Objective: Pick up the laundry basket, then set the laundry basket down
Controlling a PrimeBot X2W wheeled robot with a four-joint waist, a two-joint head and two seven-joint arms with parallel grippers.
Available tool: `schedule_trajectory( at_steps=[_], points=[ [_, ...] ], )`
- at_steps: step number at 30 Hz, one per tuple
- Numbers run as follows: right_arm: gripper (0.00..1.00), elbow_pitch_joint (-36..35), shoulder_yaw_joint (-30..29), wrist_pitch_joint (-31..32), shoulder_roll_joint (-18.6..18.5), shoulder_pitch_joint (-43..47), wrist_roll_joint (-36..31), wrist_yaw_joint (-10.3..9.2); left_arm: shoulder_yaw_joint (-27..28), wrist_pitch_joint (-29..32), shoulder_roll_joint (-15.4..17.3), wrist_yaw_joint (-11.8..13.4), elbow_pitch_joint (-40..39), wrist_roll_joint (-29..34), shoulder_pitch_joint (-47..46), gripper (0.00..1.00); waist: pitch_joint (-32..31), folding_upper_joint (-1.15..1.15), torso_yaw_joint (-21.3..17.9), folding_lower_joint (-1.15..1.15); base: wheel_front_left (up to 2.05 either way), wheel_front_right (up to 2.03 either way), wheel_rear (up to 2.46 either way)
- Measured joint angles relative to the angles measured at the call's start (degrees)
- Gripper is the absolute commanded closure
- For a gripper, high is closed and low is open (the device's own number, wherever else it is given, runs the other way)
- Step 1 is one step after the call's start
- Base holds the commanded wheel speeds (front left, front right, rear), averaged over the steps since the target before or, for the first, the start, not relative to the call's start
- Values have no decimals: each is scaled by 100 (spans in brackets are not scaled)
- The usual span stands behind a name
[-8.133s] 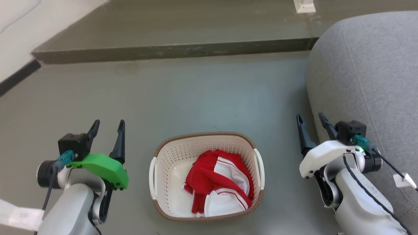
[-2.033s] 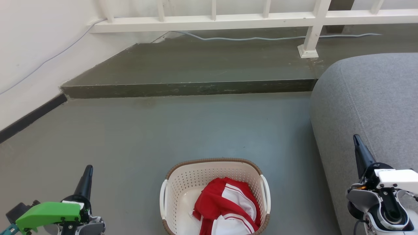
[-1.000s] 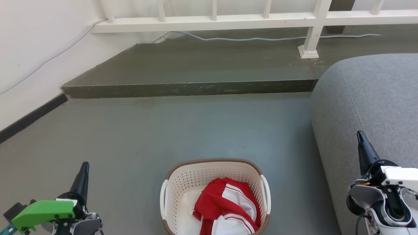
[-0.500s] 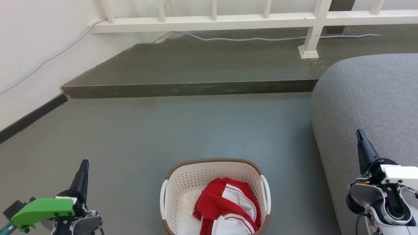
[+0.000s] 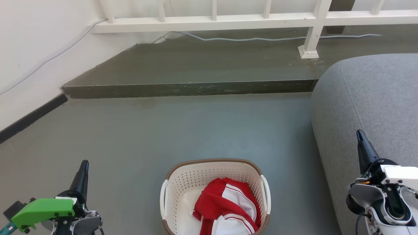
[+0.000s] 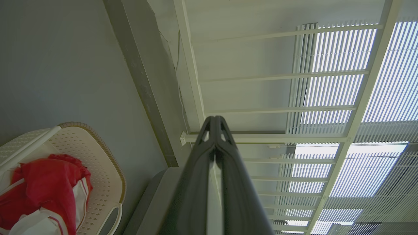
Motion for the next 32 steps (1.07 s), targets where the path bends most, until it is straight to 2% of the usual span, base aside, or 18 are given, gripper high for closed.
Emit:
schedule_trajectory(
  at_steps=[32],
  points=[
    [100, 30, -18, 5, 4, -4, 0, 2, 24, 5, -8, -20, 65, 1, -3, 100, -2, 0, 0, 0, 0, 0, 0]
  ],
)
